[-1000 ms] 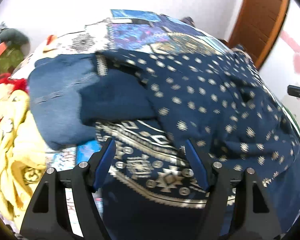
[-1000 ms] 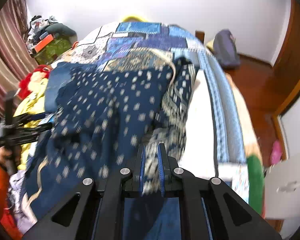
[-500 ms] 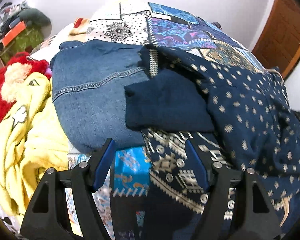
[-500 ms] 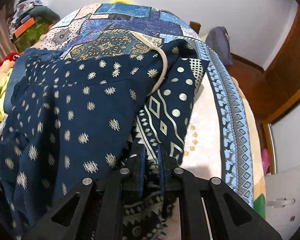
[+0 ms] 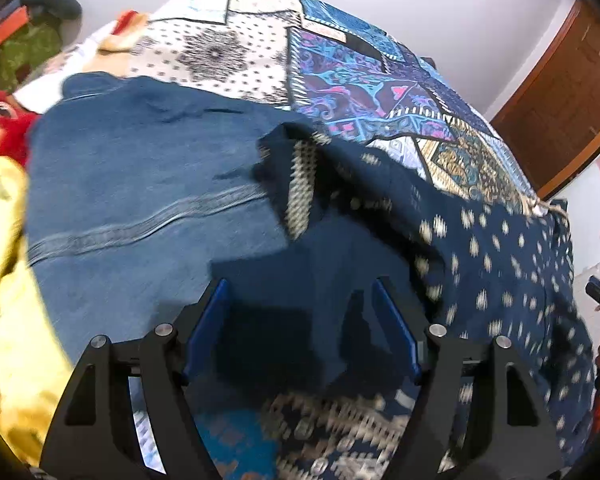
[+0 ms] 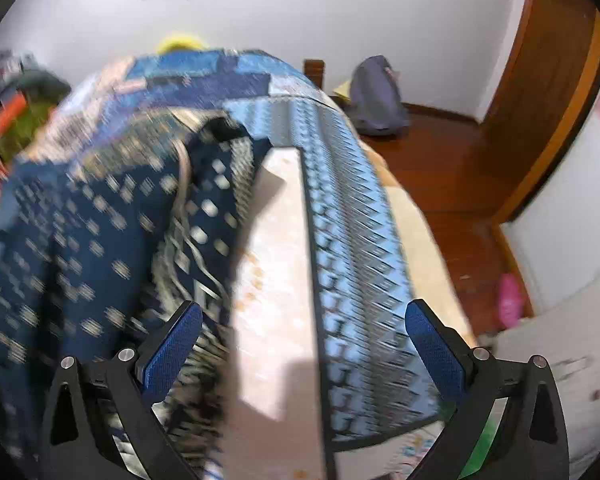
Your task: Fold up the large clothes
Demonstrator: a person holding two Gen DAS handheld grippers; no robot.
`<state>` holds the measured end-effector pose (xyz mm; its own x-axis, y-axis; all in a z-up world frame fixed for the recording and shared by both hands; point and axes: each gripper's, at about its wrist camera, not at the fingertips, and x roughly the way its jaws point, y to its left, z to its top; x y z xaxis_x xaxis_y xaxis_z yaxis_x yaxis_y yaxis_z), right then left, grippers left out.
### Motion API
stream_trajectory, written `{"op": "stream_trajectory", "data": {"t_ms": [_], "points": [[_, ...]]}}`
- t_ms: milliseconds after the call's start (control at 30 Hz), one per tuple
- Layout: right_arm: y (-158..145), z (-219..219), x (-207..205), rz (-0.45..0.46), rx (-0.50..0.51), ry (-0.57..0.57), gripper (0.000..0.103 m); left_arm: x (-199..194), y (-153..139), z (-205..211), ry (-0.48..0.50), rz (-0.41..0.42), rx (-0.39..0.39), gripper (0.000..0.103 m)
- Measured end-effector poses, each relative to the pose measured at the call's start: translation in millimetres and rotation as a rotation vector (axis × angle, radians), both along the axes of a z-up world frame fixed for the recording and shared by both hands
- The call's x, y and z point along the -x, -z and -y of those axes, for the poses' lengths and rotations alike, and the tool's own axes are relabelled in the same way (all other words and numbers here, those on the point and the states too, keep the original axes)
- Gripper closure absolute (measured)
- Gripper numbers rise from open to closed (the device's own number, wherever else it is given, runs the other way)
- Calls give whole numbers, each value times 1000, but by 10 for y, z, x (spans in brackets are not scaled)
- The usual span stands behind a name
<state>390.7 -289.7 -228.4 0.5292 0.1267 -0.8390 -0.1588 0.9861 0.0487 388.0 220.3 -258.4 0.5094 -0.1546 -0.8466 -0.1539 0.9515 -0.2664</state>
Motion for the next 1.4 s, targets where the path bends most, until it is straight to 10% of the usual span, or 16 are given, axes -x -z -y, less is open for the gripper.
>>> {"op": "stream_trajectory", "data": {"t_ms": [200,400,500,700,1067,1400], "points": [[108,-233,-320,-47,-152,-14,3,-383,213,45,21,-12,-28,29],[426,-439,-688,-126,-237,-18,30,-570,183,50,-2,63,-18,37],[432,-522,-803,-115,-275,-56,55,-634,158,83,10,77,12,69],[258,-697,-961,-74,-283,-70,86,-589,-14,104,-47,88,-11,91],[-495,-1457,-1372,120,-233,-193,89,-592,-969,-105,-74,280,-173,94],[-34,-1994,-2077,75,-58,-155,89,-1144,-284,-510,-191,126,-220,93]]}}
